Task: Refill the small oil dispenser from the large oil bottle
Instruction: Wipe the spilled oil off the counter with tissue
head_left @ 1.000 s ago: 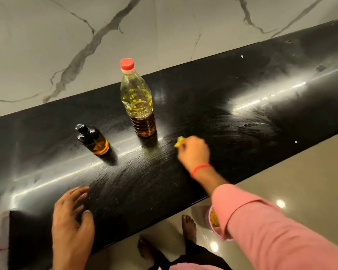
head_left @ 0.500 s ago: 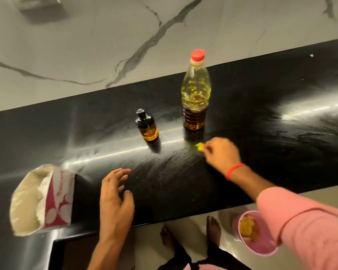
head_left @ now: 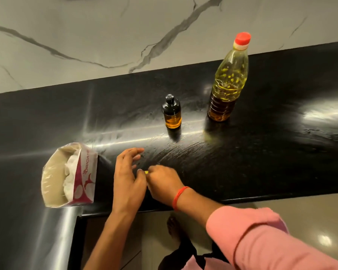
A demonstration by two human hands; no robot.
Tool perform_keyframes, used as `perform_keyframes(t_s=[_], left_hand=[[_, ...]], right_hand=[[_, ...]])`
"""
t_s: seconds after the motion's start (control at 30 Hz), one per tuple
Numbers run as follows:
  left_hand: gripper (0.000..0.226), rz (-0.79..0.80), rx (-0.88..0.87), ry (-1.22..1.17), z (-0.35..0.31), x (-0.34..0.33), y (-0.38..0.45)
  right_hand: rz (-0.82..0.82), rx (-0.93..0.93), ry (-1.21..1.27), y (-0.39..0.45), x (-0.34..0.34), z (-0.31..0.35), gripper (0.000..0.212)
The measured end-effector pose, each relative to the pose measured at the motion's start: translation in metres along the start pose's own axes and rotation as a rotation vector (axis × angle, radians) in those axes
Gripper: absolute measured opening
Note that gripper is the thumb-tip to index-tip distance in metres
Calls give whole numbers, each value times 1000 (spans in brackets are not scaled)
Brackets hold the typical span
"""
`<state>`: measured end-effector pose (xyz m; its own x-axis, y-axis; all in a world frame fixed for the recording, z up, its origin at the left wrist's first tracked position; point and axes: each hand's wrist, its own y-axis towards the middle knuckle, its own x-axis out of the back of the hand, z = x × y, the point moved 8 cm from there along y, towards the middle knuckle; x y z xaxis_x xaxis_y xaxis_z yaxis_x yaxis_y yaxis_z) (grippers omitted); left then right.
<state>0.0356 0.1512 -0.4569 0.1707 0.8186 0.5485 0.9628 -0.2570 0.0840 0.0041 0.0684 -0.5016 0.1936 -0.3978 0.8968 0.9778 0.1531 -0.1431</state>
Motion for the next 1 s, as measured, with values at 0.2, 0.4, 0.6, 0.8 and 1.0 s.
perform_keyframes(t_s=[0.2,0.4,0.6,0.8,1.0], left_hand=[[69,3,3,-29,15,17,-8],[66,-22,48,-27,32,36,-22],[69,-28,66,-33,31,35,-17],[67,-15,54,-40,33,36,-22],[71,-24,82,-41,39,39,-33]], right_hand=[[-44,-257,-160,25,51,-97,22],[-240,-555,21,36,65,-120,17],[49,35,4,18,-19,40,16],[-78,-239,-112,19,31,-70,23],[-291,-620,-35,-3,75,-146,21]])
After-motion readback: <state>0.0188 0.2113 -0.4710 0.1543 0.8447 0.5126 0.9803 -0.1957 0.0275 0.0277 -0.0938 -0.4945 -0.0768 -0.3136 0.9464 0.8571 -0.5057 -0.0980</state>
